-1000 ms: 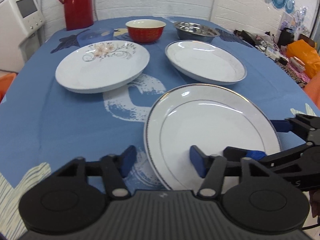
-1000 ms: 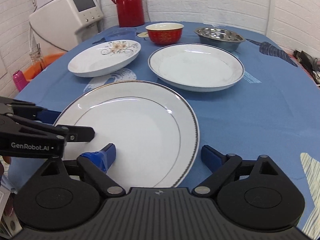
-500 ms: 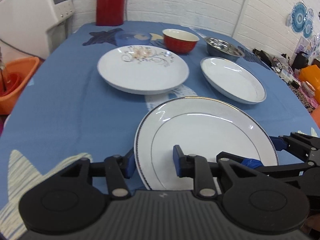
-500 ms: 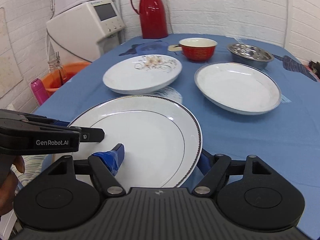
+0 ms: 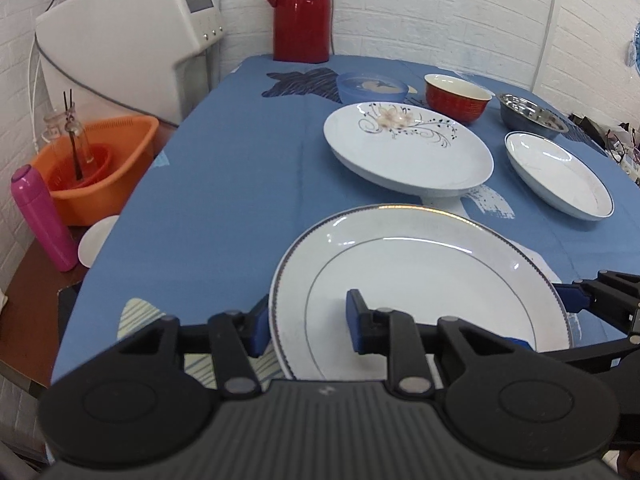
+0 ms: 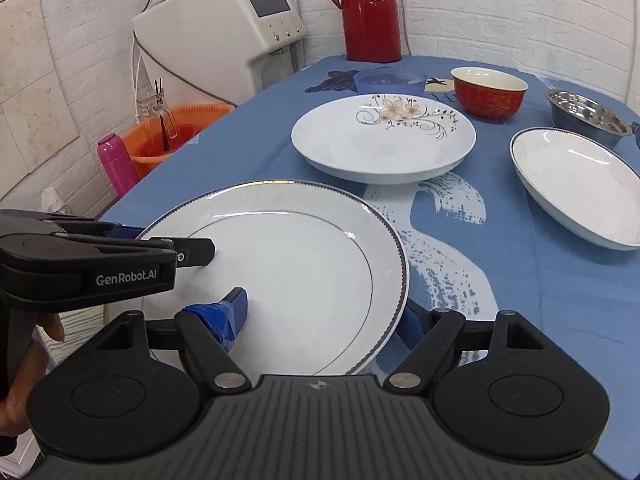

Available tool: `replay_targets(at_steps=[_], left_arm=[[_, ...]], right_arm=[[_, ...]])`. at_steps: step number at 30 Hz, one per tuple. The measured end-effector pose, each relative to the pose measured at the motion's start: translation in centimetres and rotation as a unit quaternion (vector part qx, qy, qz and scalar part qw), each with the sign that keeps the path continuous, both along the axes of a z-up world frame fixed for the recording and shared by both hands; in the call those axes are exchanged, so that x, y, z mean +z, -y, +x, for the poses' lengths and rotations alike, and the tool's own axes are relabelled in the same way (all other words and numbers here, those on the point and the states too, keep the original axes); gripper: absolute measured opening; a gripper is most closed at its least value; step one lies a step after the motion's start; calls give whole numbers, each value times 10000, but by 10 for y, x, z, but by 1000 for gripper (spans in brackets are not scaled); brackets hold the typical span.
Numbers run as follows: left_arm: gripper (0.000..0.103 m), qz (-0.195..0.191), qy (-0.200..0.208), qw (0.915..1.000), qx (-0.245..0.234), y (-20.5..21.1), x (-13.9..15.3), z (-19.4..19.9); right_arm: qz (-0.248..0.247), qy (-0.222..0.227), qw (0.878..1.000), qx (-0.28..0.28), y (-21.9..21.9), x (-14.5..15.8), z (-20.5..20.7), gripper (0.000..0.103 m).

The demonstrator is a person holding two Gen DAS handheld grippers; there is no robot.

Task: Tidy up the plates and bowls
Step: 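Carry the gold-rimmed plate with the right tool toward the floral plate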

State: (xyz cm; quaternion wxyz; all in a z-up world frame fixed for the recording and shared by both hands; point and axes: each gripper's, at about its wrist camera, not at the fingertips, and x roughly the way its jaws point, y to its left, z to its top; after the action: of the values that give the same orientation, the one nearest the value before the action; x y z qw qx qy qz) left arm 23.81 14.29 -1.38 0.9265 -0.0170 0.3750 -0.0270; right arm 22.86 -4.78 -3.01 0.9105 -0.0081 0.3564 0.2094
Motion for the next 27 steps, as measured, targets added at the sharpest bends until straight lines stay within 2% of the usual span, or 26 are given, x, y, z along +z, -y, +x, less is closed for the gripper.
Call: replay_targets(at_steps=[8, 9, 10, 11, 12, 16, 19, 24, 27], left_arm=[[23, -238, -39, 9996, 178, -10, -5, 4], [35, -234, -31, 9996, 124, -9, -5, 4], [53, -197, -34, 9997, 101, -7, -5, 4], [76, -166, -13, 9998, 127, -7, -4, 4], [80, -150, 72, 9997, 151, -7, -2, 3], [81, -181, 442, 9984, 295, -16, 17, -2], [82, -227, 473, 9977, 426, -23, 25, -1], [83, -370, 294, 9981, 407, -26, 22, 8], [84, -368, 541, 9973, 346, -25, 36, 28]], right_arm=[[-36, 50, 9999, 155, -6, -1, 0, 66], [-14, 19, 9998, 215, -4, 0, 0, 66], [22, -15, 9997, 242, -2, 1, -1, 65], [82, 12, 9997, 227, 3, 5, -3, 65], [97, 125, 9998, 145, 9, 10, -6, 65], [127, 547, 9974, -443, 44, 31, -16, 65], [272, 521, 9949, -823, 69, 30, -20, 66], [486, 220, 9953, -806, 76, 22, -3, 66], [364, 583, 9960, -578, 64, 40, 22, 66]])
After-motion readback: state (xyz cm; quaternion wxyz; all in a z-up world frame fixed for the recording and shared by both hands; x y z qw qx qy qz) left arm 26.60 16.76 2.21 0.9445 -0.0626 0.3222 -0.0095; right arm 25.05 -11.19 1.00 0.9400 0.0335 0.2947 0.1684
